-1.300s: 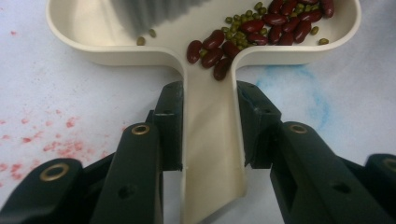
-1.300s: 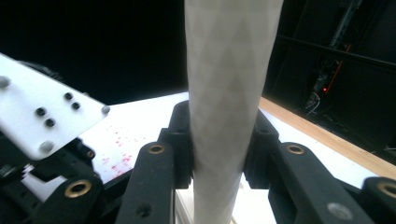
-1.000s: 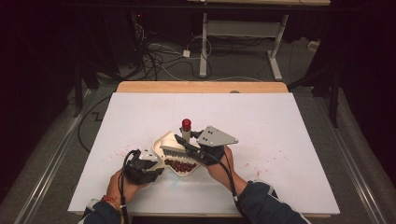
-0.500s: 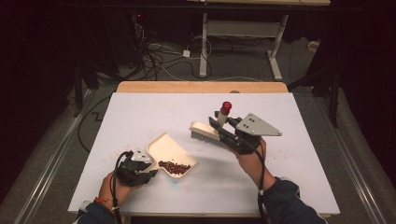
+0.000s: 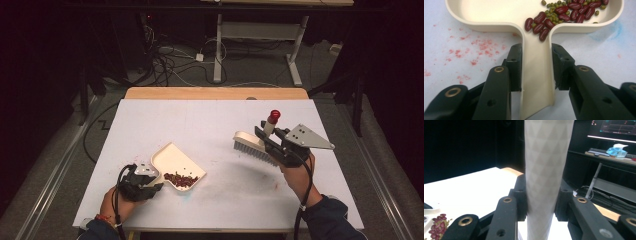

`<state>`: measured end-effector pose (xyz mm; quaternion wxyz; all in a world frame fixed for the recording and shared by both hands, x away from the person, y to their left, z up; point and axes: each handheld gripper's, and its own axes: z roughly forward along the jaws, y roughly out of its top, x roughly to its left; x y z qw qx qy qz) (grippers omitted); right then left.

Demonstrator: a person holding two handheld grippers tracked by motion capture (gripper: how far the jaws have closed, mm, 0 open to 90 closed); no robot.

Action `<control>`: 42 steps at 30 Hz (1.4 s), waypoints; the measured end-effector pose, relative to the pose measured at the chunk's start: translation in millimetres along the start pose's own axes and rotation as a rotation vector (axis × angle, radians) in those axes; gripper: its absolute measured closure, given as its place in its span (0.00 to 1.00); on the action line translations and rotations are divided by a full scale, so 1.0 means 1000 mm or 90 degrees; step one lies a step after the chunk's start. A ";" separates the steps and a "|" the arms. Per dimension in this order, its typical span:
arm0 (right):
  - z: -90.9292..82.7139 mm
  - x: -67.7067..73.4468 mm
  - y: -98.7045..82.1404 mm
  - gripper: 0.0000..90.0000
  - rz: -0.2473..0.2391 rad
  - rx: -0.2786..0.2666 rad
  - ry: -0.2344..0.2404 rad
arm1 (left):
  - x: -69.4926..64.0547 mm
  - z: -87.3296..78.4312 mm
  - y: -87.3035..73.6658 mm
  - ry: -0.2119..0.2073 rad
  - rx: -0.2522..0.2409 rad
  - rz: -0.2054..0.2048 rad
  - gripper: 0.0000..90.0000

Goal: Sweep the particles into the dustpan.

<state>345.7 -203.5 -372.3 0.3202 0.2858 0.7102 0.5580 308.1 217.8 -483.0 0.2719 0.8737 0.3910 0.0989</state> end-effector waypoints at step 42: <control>-0.102 -0.039 -0.006 0.78 0.002 0.121 0.104 | 0.019 -0.006 0.001 0.038 -0.013 -0.101 0.70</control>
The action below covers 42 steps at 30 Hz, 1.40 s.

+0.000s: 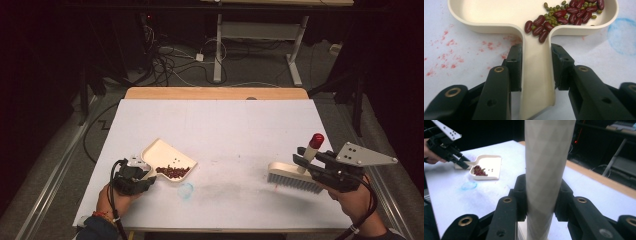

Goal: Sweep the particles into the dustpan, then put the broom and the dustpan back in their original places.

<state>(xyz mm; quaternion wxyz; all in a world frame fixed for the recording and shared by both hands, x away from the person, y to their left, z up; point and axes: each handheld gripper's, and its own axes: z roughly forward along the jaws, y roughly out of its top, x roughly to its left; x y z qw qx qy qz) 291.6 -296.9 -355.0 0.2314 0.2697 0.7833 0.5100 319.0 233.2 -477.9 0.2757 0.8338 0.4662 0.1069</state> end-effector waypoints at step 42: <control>0.141 -0.079 -0.010 0.71 0.137 0.147 -0.118 | -0.027 0.016 0.017 -0.011 -0.087 -0.017 0.33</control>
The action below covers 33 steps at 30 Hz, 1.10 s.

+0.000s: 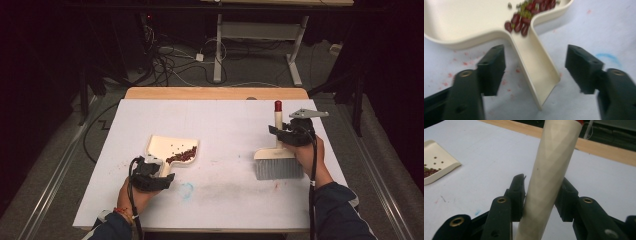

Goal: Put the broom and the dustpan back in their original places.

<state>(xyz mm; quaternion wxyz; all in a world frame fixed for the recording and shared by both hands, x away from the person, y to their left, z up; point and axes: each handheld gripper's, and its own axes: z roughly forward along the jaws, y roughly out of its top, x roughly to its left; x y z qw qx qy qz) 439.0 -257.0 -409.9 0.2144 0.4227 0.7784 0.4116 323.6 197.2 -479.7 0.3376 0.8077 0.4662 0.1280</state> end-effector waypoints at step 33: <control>0.022 0.000 -0.006 0.48 0.005 -0.039 -0.064 | 0.000 -0.022 -0.026 0.024 -0.086 0.129 0.24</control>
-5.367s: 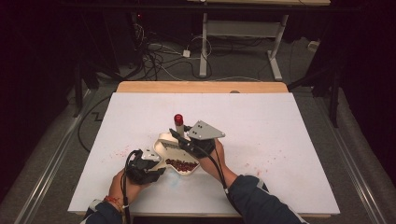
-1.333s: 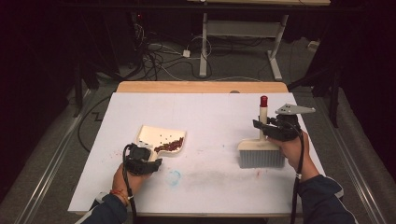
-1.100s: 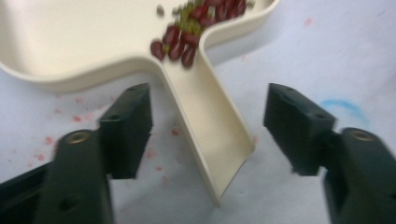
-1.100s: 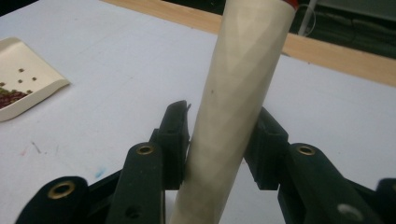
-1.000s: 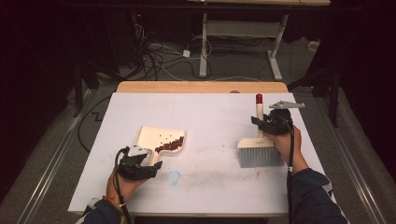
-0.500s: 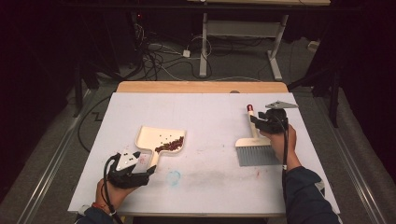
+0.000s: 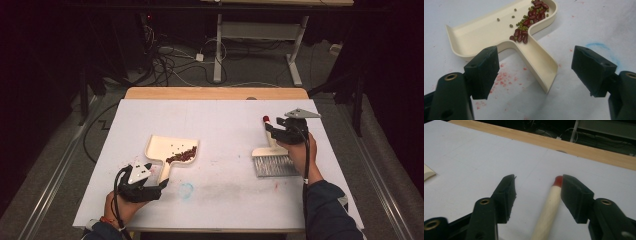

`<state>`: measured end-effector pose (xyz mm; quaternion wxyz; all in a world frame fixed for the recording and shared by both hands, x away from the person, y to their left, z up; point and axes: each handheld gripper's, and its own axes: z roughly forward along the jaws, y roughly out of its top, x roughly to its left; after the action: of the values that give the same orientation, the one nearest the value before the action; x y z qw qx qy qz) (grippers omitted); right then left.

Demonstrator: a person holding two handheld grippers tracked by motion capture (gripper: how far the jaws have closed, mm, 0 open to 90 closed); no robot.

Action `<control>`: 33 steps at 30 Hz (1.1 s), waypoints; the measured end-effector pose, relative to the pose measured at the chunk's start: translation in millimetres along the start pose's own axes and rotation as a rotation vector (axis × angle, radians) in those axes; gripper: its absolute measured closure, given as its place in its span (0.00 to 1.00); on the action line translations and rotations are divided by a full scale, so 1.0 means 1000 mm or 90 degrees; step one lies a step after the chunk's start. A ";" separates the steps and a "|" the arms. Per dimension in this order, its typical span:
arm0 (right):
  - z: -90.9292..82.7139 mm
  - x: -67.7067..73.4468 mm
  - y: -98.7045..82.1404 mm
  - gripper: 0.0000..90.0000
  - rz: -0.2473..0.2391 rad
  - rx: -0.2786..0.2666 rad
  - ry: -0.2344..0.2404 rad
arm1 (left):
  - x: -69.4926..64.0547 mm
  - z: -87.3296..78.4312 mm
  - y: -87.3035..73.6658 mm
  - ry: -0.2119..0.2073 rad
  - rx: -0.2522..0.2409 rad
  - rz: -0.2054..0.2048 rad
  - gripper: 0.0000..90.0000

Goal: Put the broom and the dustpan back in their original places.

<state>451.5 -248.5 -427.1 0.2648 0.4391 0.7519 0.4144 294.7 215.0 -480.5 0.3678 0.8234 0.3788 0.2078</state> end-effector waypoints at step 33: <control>-0.028 0.025 0.017 0.19 -0.055 -0.109 -0.009 | -0.006 0.004 0.003 -0.004 -0.001 0.025 0.20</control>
<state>426.1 -233.1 -399.4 0.3241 0.3850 0.7301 0.4622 294.9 207.1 -481.4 0.3656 0.8312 0.3609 0.2124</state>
